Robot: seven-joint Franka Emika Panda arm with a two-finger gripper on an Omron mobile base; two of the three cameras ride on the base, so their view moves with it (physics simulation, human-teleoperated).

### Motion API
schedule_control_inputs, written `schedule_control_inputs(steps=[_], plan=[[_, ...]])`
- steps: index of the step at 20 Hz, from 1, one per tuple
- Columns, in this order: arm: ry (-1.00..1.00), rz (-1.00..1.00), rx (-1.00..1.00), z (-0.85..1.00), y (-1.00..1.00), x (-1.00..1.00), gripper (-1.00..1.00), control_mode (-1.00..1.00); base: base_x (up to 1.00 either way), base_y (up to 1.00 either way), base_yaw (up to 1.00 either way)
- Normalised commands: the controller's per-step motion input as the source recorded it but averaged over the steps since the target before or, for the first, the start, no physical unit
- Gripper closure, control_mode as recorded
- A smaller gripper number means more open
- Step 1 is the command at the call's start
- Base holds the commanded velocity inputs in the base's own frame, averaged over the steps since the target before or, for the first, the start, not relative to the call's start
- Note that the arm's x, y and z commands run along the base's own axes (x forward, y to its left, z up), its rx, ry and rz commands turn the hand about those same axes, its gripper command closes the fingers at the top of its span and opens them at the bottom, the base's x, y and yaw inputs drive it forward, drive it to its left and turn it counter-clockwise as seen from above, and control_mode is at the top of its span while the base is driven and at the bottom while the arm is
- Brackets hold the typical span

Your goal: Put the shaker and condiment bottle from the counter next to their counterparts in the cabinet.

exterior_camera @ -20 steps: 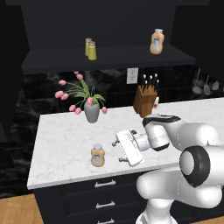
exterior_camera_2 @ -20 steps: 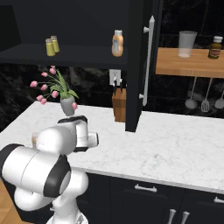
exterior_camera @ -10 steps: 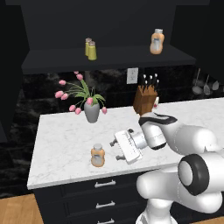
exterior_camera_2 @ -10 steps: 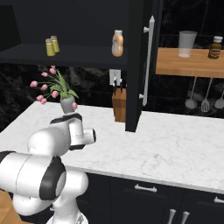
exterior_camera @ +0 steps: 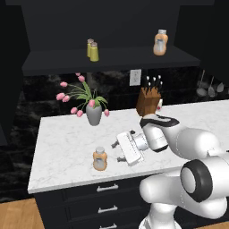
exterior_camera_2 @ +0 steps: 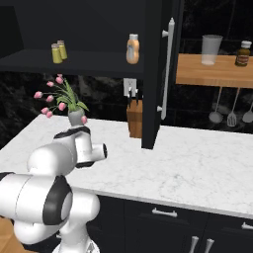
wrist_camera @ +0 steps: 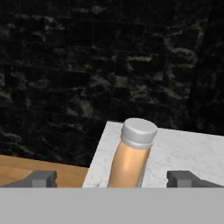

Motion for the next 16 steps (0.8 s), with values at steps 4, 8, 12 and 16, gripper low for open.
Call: schedule_control_inputs(steps=[4,8,12,16], plan=[[0.0,0.0,0.0,0.0,0.0,0.22,-1.0,-1.0,0.0,0.0,0.0],[0.0,0.0,-0.01,-0.05,0.08,0.0,-1.0,-1.0,0.0,0.0,0.0],[0.0,0.0,0.0,-0.14,0.13,0.04,-1.0,-1.0,0.0,0.0,0.0],[0.0,0.0,-0.02,-0.05,0.13,0.0,-1.0,-1.0,0.0,0.0,0.0]])
